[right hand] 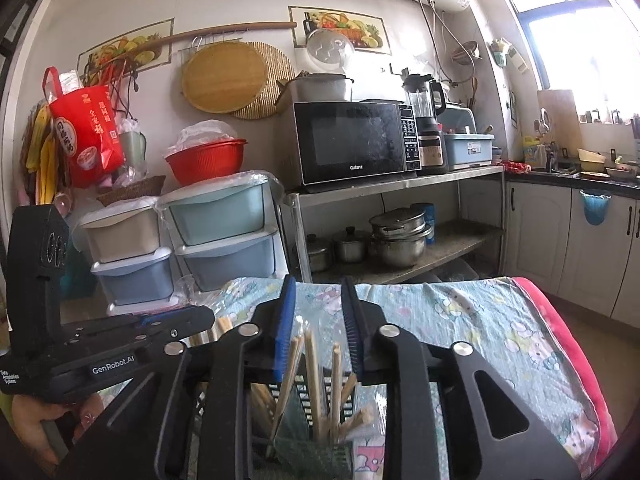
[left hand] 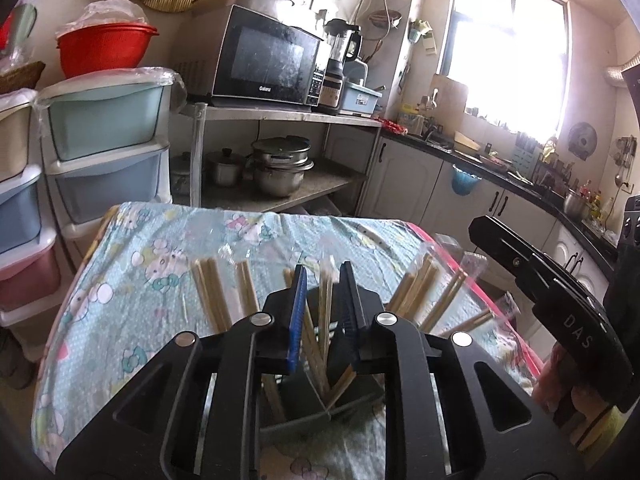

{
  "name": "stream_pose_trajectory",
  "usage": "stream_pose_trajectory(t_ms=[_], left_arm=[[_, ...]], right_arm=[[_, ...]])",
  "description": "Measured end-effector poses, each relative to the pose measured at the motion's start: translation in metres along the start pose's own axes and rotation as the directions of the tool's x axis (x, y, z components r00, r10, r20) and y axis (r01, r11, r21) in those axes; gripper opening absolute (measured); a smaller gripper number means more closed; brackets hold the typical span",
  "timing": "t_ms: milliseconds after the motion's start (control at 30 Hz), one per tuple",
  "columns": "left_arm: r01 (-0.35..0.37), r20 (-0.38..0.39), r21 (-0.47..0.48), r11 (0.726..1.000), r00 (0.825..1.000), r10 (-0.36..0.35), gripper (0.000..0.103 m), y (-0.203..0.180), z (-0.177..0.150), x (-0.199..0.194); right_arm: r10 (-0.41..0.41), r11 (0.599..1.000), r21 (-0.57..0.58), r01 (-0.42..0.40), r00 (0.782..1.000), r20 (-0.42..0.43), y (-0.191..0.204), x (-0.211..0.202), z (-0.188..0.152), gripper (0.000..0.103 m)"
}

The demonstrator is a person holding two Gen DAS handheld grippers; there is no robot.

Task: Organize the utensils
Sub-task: 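Lower the chopsticks into the caddy and open both grippers, then pull both open grippers back from the caddy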

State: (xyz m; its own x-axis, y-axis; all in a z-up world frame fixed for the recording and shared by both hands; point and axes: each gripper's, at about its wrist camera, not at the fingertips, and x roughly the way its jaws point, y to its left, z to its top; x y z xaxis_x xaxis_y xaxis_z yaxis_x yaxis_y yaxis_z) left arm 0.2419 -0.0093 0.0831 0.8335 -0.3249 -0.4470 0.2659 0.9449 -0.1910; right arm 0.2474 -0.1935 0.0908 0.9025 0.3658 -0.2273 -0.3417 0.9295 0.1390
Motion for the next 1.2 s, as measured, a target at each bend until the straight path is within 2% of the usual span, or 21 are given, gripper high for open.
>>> stream_pose_trajectory(t_ms=[133,333,500,800,1000,1200], left_arm=[[-0.003,-0.011,-0.012,1.0,1.0,0.003,0.022,0.002,-0.006,-0.007],[-0.005,-0.035,-0.031,0.999,0.999,0.003,0.042,0.005,-0.015,-0.018],[-0.008,-0.054,-0.044,0.999,0.999,0.006,0.063,0.006,-0.027,-0.029],[-0.008,-0.093,-0.06,0.998,0.996,0.003,0.092,0.005,-0.061,-0.046],[-0.014,-0.117,-0.077,0.997,0.993,0.005,0.092,0.007,-0.081,-0.056],[-0.03,-0.135,-0.08,0.996,0.991,0.019,0.092,0.008,-0.103,-0.061]], right_arm=[[-0.007,1.0,-0.004,0.007,1.0,-0.016,0.001,-0.006,-0.003,0.028],[-0.016,1.0,0.007,0.017,0.999,-0.038,-0.003,-0.021,-0.009,0.038],[-0.021,1.0,0.015,0.022,0.997,-0.07,-0.005,-0.036,-0.018,0.048],[-0.019,1.0,0.013,0.021,0.988,-0.156,-0.002,-0.06,-0.044,0.07],[-0.011,1.0,0.006,0.013,0.978,-0.21,0.008,-0.074,-0.065,0.085],[-0.024,1.0,-0.009,0.022,0.966,-0.257,0.013,-0.082,-0.086,0.089]])
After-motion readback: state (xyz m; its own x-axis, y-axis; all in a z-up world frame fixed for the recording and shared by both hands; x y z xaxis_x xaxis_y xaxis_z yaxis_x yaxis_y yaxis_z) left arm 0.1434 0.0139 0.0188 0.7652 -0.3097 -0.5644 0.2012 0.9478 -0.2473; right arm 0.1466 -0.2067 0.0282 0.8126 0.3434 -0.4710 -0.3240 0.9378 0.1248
